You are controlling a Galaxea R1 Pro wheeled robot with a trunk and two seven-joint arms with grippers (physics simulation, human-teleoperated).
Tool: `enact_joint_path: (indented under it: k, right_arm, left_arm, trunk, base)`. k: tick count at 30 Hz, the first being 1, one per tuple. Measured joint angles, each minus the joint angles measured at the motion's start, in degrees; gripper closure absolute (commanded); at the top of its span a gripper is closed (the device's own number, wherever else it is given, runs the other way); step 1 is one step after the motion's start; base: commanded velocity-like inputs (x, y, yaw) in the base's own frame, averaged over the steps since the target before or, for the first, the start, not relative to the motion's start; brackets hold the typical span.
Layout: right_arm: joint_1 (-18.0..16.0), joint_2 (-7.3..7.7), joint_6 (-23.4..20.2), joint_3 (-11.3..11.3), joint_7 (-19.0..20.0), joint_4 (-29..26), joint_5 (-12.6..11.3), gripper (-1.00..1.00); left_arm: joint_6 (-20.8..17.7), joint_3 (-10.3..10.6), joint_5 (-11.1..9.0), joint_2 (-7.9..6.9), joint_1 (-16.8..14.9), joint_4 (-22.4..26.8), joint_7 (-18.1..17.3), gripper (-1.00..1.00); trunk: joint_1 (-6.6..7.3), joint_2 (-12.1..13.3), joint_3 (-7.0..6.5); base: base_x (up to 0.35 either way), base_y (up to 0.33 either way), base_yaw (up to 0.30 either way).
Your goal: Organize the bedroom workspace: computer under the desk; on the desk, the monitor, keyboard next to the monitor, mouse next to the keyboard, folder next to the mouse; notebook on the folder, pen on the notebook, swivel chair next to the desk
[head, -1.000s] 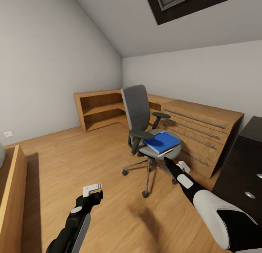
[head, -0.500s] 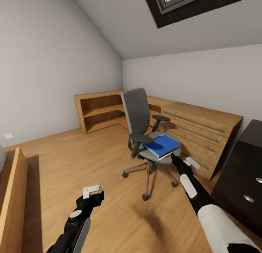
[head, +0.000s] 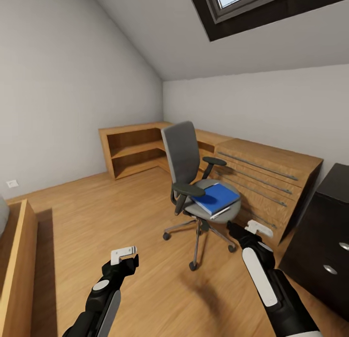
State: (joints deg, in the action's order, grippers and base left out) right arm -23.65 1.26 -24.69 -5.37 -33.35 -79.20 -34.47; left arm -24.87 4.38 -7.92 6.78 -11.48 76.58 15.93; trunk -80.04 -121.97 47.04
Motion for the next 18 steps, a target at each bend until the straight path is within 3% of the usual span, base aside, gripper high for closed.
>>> enact_joint_path:
  k: [5,12,18]
  right_arm:
    - [0.1,0.03,-3.1,0.2,-0.7,-3.4,-0.2,-1.00]
    - [0.1,-0.03,-3.6,0.1,-0.9,-4.5,-0.2,-1.00]
    - [0.1,0.00,-3.7,0.1,-0.8,-4.7,-0.2,-1.00]
  left_arm:
    - [-0.1,0.0,-0.1,0.04,0.0,0.2,0.0,-1.00]
    - [-0.2,0.1,-0.1,0.08,0.0,0.3,0.1,-1.00]
    - [-0.2,0.1,-0.1,0.09,0.0,0.3,0.1,-1.00]
  trunk:
    - [1.10,2.0,-0.90]
    - [2.64,4.8,-2.15]
    - [3.93,7.2,-3.23]
  base:
    - [0.000,0.000,0.000]
    - [0.000,0.000,0.000]
    - [-0.207,0.000,-0.055]
